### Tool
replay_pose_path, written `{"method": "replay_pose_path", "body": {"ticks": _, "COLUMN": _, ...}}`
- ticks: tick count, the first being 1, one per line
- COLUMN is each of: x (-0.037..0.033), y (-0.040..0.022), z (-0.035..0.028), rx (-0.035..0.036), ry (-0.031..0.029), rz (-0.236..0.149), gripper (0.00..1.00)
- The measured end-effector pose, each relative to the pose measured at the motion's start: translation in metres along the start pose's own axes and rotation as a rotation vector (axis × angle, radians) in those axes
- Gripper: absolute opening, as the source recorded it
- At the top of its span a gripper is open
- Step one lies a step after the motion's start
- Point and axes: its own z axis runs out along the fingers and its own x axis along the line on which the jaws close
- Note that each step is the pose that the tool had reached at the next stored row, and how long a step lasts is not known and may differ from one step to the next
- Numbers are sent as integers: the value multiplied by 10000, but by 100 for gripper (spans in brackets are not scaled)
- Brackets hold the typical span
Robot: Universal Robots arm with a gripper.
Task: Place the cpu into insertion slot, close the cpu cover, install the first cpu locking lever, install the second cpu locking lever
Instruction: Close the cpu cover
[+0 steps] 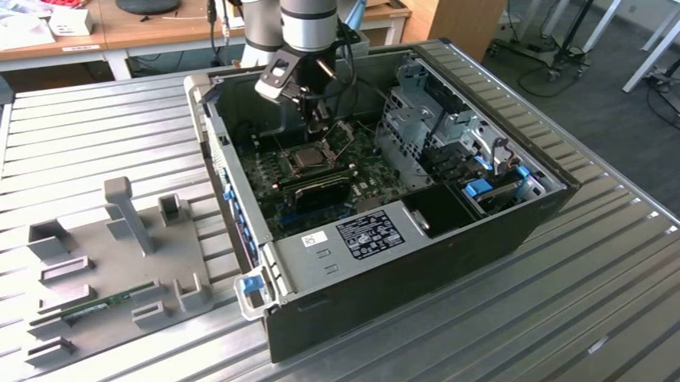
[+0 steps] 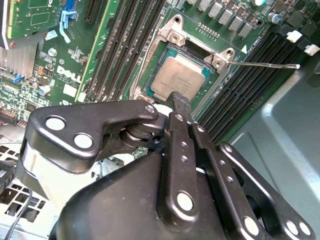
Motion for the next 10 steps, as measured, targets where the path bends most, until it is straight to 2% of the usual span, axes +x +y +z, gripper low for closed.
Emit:
{"method": "replay_pose_path", "body": {"ticks": 8, "x": -4, "y": 7, "z": -98, "rx": -3, "ry": 4, "rz": 0, "gripper": 11}}
{"method": "replay_pose_path", "body": {"ticks": 10, "x": -4, "y": 8, "z": -103, "rx": -3, "ry": 5, "rz": 0, "gripper": 11}}
